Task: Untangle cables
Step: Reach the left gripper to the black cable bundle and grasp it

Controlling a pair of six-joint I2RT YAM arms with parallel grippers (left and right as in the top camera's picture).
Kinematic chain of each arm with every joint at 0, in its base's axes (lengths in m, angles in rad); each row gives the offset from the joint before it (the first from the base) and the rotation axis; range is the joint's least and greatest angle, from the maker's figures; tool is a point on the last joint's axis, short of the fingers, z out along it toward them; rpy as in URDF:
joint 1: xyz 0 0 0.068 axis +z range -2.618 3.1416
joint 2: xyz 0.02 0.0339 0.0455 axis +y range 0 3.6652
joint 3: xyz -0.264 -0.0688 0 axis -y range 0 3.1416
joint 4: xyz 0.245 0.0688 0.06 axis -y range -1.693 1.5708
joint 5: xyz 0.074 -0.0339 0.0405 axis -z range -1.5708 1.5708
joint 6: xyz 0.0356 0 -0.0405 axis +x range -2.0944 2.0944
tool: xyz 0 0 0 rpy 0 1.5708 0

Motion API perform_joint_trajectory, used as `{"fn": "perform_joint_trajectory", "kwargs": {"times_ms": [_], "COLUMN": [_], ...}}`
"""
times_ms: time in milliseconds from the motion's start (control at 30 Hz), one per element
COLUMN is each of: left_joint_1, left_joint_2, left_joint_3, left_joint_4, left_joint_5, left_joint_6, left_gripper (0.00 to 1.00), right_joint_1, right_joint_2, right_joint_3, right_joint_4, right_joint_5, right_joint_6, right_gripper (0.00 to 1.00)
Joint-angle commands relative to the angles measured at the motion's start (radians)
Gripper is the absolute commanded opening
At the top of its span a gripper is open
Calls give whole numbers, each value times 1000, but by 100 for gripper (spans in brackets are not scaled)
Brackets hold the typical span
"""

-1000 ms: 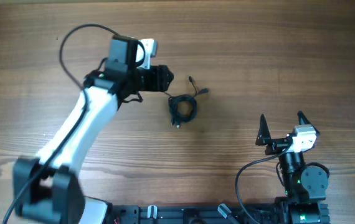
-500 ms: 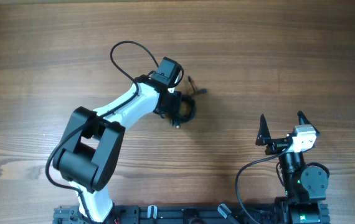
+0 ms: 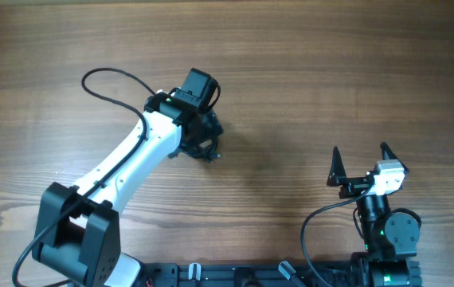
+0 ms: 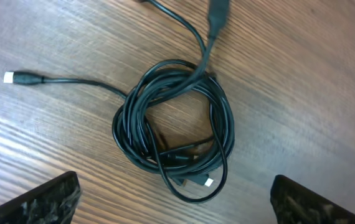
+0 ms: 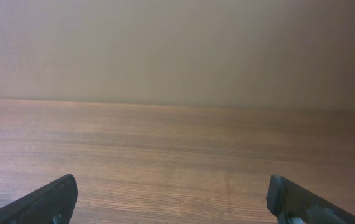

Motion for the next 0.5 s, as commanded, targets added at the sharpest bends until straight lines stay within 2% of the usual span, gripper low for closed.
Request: {"fn": "perform_joint_trajectory", "kwargs": {"times_ms": [0,67,100,233,267,300,400,467], "left_joint_1": [32,58,71,113,113,112,118,122], "left_joint_2": [2,10,11,11,11,11,22,34], "left_joint_3": [-2,-14,-25,-107,-152,-172,-202,-203], "left_joint_4": [-2,-5,-4,64,143,174,230,254], "left_joint_5": [-24,-23,-23,51,127,138,69,43], "left_joint_6": [91,65,65,63,122,149,253,318], "left_gripper": [74,58,55,55,54,51,36,33], "right_joint_1": [-1,-1,-1,-1,-1,-1,-1,-1], "right_joint_2": [-8,-8,-8,-8,-8,-8,-8,-8], "right_joint_3": [-1,-1,-1,-1,-1,-1,-1,-1], "right_joint_4": [2,2,2,2,2,2,2,2], "right_joint_5": [-13,-13,-13,-13,-13,-13,-13,-13], "right_joint_6": [-11,-10,-10,-10,-10,-10,-10,-11], "right_gripper": [100,100,100,100,100,100,100,100]}}
